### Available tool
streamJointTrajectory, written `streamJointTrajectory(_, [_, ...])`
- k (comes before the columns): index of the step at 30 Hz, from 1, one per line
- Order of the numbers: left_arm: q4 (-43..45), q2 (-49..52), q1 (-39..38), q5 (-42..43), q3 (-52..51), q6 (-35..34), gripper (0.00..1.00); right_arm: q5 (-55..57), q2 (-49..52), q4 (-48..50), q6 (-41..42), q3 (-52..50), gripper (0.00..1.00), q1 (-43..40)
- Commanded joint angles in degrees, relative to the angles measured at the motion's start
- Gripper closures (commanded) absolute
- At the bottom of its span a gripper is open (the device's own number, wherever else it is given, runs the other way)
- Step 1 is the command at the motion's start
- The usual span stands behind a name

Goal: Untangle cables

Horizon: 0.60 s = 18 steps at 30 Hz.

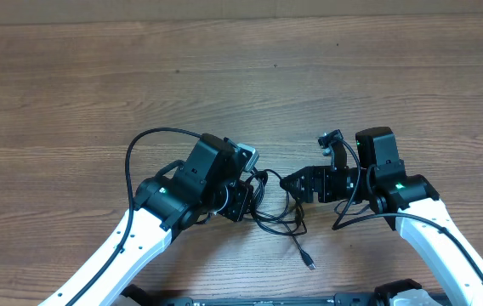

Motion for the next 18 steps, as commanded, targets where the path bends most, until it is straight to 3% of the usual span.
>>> streamJointTrajectory(1, [0.44,-1.27,-0.39,-0.46,1.95,1.55,0.96,0.55,0.02,0.42,0.22,0.98,0.26,-0.04])
streamJointTrajectory(18, [0.20,-1.25,-0.39,-3.54,1.95,4.39,0.96,0.52,0.02,0.42,0.24,0.98,0.28,-0.04])
